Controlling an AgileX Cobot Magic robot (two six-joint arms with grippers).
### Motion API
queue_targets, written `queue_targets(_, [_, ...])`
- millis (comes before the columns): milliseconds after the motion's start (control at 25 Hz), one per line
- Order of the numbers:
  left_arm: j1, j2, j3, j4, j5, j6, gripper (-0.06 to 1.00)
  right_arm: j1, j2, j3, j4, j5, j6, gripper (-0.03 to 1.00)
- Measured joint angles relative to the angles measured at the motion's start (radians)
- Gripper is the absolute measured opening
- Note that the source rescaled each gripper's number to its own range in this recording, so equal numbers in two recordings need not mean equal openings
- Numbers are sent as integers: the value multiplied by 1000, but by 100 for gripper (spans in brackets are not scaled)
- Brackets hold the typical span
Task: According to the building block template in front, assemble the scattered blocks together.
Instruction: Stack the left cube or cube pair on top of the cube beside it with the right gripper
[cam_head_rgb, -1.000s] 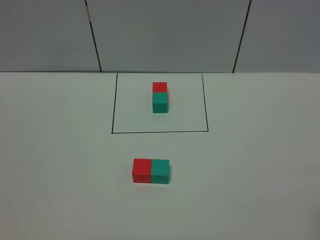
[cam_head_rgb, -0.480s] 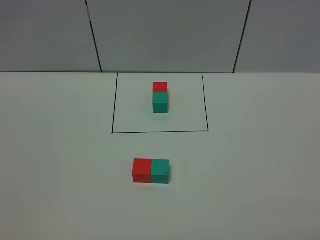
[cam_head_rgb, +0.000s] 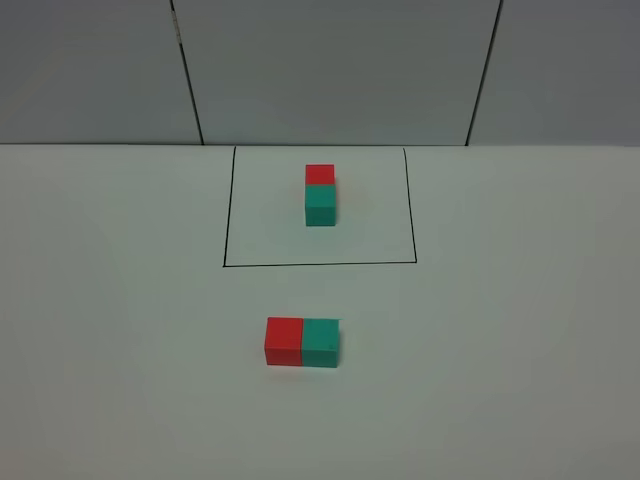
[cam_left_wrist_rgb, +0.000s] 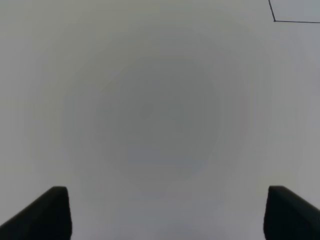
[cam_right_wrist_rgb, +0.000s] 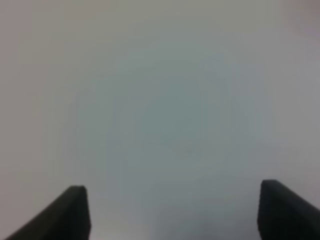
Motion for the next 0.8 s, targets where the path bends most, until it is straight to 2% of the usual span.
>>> queue_targets(240, [0,0,0,0,0,0,94,46,-24,0,-48,39,49,79])
queue_targets(480, [0,0,0,0,0,0,94,49,-62,20,-54,-12,89,73])
queue_targets(800, [0,0,0,0,0,0,94,49,-96,31,-84,-16,89,70])
